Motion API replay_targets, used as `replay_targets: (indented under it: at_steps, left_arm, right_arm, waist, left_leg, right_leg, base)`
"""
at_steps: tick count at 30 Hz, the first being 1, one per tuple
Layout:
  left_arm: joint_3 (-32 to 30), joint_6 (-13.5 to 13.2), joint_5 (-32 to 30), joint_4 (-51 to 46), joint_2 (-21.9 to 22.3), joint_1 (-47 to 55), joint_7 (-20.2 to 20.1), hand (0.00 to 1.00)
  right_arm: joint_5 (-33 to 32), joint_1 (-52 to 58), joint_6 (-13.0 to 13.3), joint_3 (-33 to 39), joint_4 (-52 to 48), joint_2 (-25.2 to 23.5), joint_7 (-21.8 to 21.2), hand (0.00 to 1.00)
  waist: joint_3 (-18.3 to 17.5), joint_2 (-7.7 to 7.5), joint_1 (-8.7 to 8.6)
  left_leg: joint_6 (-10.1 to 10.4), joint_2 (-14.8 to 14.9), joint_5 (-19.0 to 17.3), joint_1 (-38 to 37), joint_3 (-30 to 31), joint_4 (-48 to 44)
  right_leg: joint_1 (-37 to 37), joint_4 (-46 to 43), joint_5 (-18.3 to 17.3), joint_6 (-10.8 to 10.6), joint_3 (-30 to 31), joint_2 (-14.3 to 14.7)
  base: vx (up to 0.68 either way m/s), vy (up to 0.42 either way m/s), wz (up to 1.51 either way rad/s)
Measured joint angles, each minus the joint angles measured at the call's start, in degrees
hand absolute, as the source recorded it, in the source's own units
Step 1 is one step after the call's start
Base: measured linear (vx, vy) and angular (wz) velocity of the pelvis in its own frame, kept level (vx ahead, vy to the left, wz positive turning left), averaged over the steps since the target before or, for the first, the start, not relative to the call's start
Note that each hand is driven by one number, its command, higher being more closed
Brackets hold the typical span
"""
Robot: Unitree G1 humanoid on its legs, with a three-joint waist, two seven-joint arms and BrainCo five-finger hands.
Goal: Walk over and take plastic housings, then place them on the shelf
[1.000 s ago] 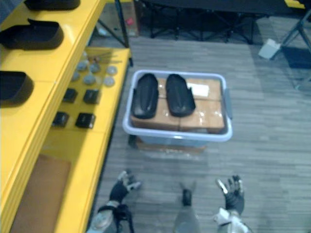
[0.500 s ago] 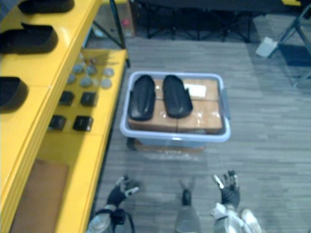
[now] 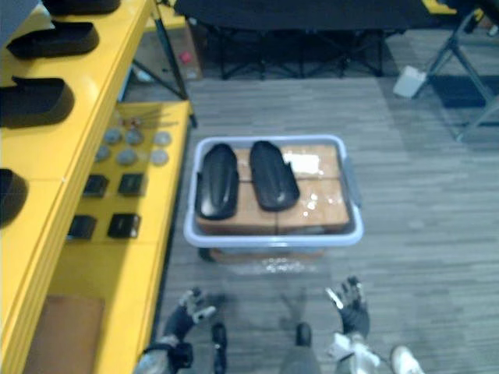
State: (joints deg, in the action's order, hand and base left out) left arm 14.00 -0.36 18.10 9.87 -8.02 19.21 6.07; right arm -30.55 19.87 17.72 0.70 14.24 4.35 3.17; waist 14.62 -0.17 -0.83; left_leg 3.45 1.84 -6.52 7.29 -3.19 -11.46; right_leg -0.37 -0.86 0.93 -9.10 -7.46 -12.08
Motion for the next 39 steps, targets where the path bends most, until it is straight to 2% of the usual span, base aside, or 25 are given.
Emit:
replay_targets:
  at_steps: [5,8,9,12,14,15,16,18,19,20,24,26,29,31,32,33,35,36,37,39]
  left_arm:
    - [0.83,0.07,-0.08,0.02,0.13,0.02,-0.15,0.0]
    - [0.83,0.08,-0.64,-0.3,1.11,0.2,-1.23,0.0]
    - [0.82,0.09,-1.17,-0.39,1.39,0.54,-1.94,0.0]
    - [0.93,0.09,-1.66,-1.03,0.66,0.97,-1.8,0.0]
    - [-0.21,0.08,1.35,-1.56,-0.55,0.37,0.05,0.0]
    - [-0.58,0.01,2.23,-1.7,-0.77,0.39,0.53,0.0]
    - [-2.62,-0.06,2.97,-1.71,-0.86,0.27,1.34,0.0]
    - [-4.38,-0.05,4.14,-1.53,-0.21,-1.03,2.66,0.0]
    - [-4.41,-0.1,4.41,-1.54,0.49,-1.84,2.68,0.0]
    - [-4.48,-0.12,4.52,-1.48,1.32,-1.92,2.46,0.0]
    - [-2.6,-0.05,3.58,0.45,1.78,-1.71,0.95,0.0]
    - [-0.35,0.03,3.54,2.43,1.76,-2.08,-0.22,0.0]
    - [1.12,-0.08,3.36,4.2,1.76,-3.39,-0.87,0.0]
    - [2.71,-0.83,3.43,6.03,1.77,-5.08,-1.98,0.0]
    - [3.13,-1.02,3.43,6.35,1.83,-5.58,-2.18,0.0]
    - [3.78,-1.45,3.43,7.1,1.87,-6.73,-2.52,0.0]
    - [4.87,-2.43,3.49,8.46,1.8,-7.52,-2.77,0.0]
    - [4.99,-2.75,3.5,8.86,1.81,-7.56,-2.78,0.0]
    - [5.24,-3.07,3.72,9.43,1.74,-7.94,-2.77,0.0]
    - [5.55,-3.09,4.15,9.86,1.73,-8.04,-2.76,0.0]
  right_arm:
    - [2.15,-2.25,-0.08,-1.37,-0.04,0.04,2.31,0.0]
    - [2.11,-2.81,-0.08,-1.12,0.03,0.07,4.62,0.0]
    - [2.11,-3.07,-0.02,-0.85,-0.22,0.14,5.56,0.0]
    - [3.22,-4.66,-0.05,-0.07,-1.52,-0.24,7.88,0.0]
    - [6.6,-6.45,-0.2,1.53,-5.0,-0.23,9.41,0.0]
    - [6.88,-6.85,-0.23,2.01,-6.06,-0.19,9.45,0.0]
    - [7.05,-7.78,-0.24,3.38,-8.27,-0.08,9.51,0.0]
    - [7.29,-9.55,-0.09,6.63,-9.97,1.4,10.18,0.0]
    - [7.34,-10.99,-0.1,9.01,-9.97,2.87,11.32,0.0]
    - [7.35,-13.32,-0.1,10.87,-9.73,4.19,12.62,0.0]
    - [8.23,-23.34,-0.12,14.77,-9.6,8.58,17.05,0.0]
    - [8.59,-32.1,-1.33,16.96,-5.44,14.26,19.47,0.0]
    - [7.87,-41.98,-3.66,17.81,5.15,21.84,20.09,0.0]
    - [6.41,-51.96,-4.54,17.39,15.6,30.47,20.25,0.0]
    - [6.24,-54.38,-4.59,16.95,17.98,32.84,20.25,0.0]
    - [5.47,-58.83,-4.86,15.84,22.04,36.97,20.32,0.0]
    - [5.39,-64.81,-5.76,12.86,28.02,41.79,20.72,0.0]
    - [5.33,-66.21,-6.37,11.77,29.48,42.84,20.76,0.0]
    - [4.56,-69.01,-7.93,9.5,33.36,45.25,20.78,0.0]
    - [4.18,-71.25,-9.51,9.1,37.0,46.83,20.84,0.0]
  waist:
    - [-0.05,-0.06,0.67]
    - [0.05,-0.08,1.12]
    - [0.19,-0.22,1.45]
    - [1.24,-1.65,1.38]
    - [2.27,-2.93,1.7]
    - [2.7,-2.78,1.84]
    - [2.97,-3.34,2.22]
    - [4.91,-1.68,2.02]
    - [6.77,-0.14,1.88]
    - [8.46,0.81,2.41]
    - [10.48,1.41,3.24]
    - [10.92,1.63,3.29]
    - [11.52,2.73,3.93]
    - [11.95,5.2,5.02]
    - [12.12,6.18,5.23]
    - [12.79,7.97,5.82]
    - [13.51,10.42,6.9]
    - [13.57,10.89,7.16]
    - [13.45,11.62,8.25]
    - [13.51,12.57,8.65]
  left_leg:
    - [0.07,0.46,0.16,-0.43,0.7,0.31]
    - [0.32,1.42,-1.2,-1.47,0.91,-1.17]
    - [-0.02,2.15,-2.08,-2.02,0.77,-1.67]
    - [-0.06,2.58,-2.37,-1.83,0.62,-3.1]
    - [0.19,2.51,-2.34,0.71,0.7,-4.67]
    - [0.35,2.5,-2.24,1.56,0.79,-5.02]
    - [0.97,2.32,-1.81,3.17,1.16,-5.45]
    - [1.69,2.62,-1.04,6.05,4.47,-6.72]
    - [1.94,2.62,0.2,6.9,6.02,-6.65]
    - [2.34,2.58,1.72,7.0,6.85,-5.46]
    - [2.44,2.07,5.82,6.8,7.23,0.79]
    - [2.12,1.37,8.04,6.9,7.18,3.18]
    - [1.86,0.58,8.26,7.18,7.24,3.0]
    - [1.71,-0.31,8.25,9.84,7.54,1.71]
    - [1.51,-0.53,8.28,10.78,7.79,1.18]
    - [1.24,-0.99,8.4,11.96,8.44,0.55]
    - [1.03,-1.47,8.39,13.56,9.18,-0.81]
    - [0.89,-1.59,8.29,14.08,9.28,-1.27]
    - [0.74,-2.13,8.2,15.36,9.66,-2.22]
    - [0.61,-2.66,8.1,16.7,10.41,-3.31]
  right_leg:
    - [0.67,-0.24,-0.02,0.18,-0.55,0.21]
    - [-1.03,-6.93,-1.61,2.64,-0.35,1.11]
    - [-2.98,-11.99,-2.28,3.64,-0.07,1.32]
    - [-5.69,-17.07,-2.36,3.75,0.02,0.48]
    - [-5.65,-14.47,-2.49,3.4,-0.11,0.93]
    - [-5.41,-13.01,-2.7,3.1,-0.38,1.01]
    - [-5.02,-10.04,-3.52,1.78,-1.19,1.01]
    - [-4.26,-8.15,-3.28,1.57,-4.98,1.53]
    - [-4.05,-7.95,-3.26,1.83,-6.94,1.71]
    - [-4.06,-7.71,-2.78,2.03,-8.07,1.8]
    - [-6.01,-7.73,-1.87,1.97,-8.49,1.48]
    - [-7.45,-8.25,-1.6,1.98,-8.51,0.9]
    - [-7.73,-8.77,-1.34,1.7,-8.57,0.11]
    - [-9.91,-9.78,-1.25,1.51,-8.81,-0.79]
    - [-10.62,-10.17,-1.24,1.48,-9.03,-1.02]
    - [-11.61,-10.99,-1.25,1.44,-9.47,-1.51]
    - [-12.9,-12.66,-1.5,1.17,-9.78,-2.07]
    - [-13.37,-13.25,-1.72,1.08,-9.82,-2.23]
    - [-14.98,-15.31,-2.9,0.99,-9.83,-3.02]
    - [-16.16,-17.15,-3.57,0.95,-10.17,-3.62]
  base:
    - [0.0,-0.015,0.07]
    - [-0.09,0.003,-0.06]
    - [-0.12,0.003,-0.17]
    - [-0.14,0.012,-0.09]
    - [-0.16,-0.003,-0.02]
    - [-0.11,-0.049,0.02]
    - [-0.14,-0.086,0.27]
    - [-0.17,-0.091,0.63]
    - [-0.14,-0.069,0.74]
    - [-0.12,-0.075,0.6]
    - [-0.04,-0.052,0.16]
    - [0.0,-0.007,0.09]
    - [0.02,0.024,0.08]
    - [-0.02,0.055,0.13]
    - [-0.04,0.067,0.2]
    - [-0.04,0.051,0.23]
    - [-0.04,0.038,0.21]
    - [-0.05,0.032,0.16]
    - [-0.03,0.016,0.16]
    - [-0.05,0.023,0.18]
